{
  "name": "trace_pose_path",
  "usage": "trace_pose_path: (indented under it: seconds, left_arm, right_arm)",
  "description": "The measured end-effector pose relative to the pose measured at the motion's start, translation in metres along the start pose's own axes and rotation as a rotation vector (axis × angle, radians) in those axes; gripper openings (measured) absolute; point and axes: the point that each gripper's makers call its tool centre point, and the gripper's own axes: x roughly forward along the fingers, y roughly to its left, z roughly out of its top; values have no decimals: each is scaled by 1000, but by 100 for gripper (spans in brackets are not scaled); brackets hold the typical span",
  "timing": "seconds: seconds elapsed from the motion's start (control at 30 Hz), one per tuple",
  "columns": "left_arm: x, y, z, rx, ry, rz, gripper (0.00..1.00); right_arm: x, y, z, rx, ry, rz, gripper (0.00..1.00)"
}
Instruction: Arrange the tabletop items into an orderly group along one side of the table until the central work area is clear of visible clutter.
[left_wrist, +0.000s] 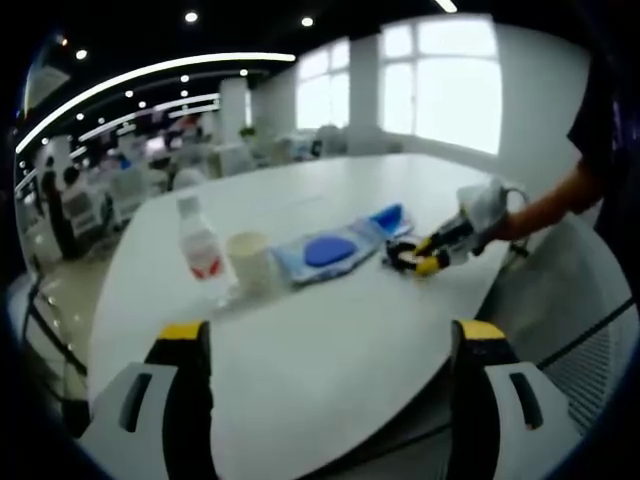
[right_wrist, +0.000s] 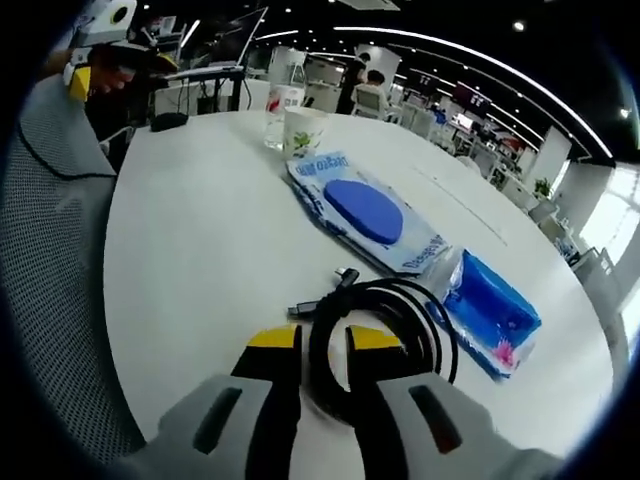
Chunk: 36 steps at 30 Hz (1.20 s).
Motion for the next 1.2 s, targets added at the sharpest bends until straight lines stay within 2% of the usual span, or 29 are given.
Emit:
trace_pose_path:
  seconds: [0.2, 0.63, 0.73, 0.87, 0.97, 1.2]
  left_arm:
    - [0, 1, 1, -1, -8, 4, 97]
    - [-1, 4, 2, -3, -20, 21, 98]
    - [-2, 5, 1, 1, -20, 28, 98]
    - [-2, 4, 0, 13, -12, 28, 98]
    - [-2, 4, 0, 14, -12, 28, 99]
    - [-4, 3, 5, 19, -14, 35, 99]
  right_arm:
    - [-17, -10, 4, 96, -22, -42, 29]
    - [-53, -20, 16, 199, -67, -109, 48]
    - [-64, -22, 23, 236, -105, -132, 51]
    - [-76, -23, 24, 277, -118, -150, 57]
    - [-87, -24, 21, 339, -122, -165, 62]
    - [-110, -23, 23, 371, -139, -199, 73]
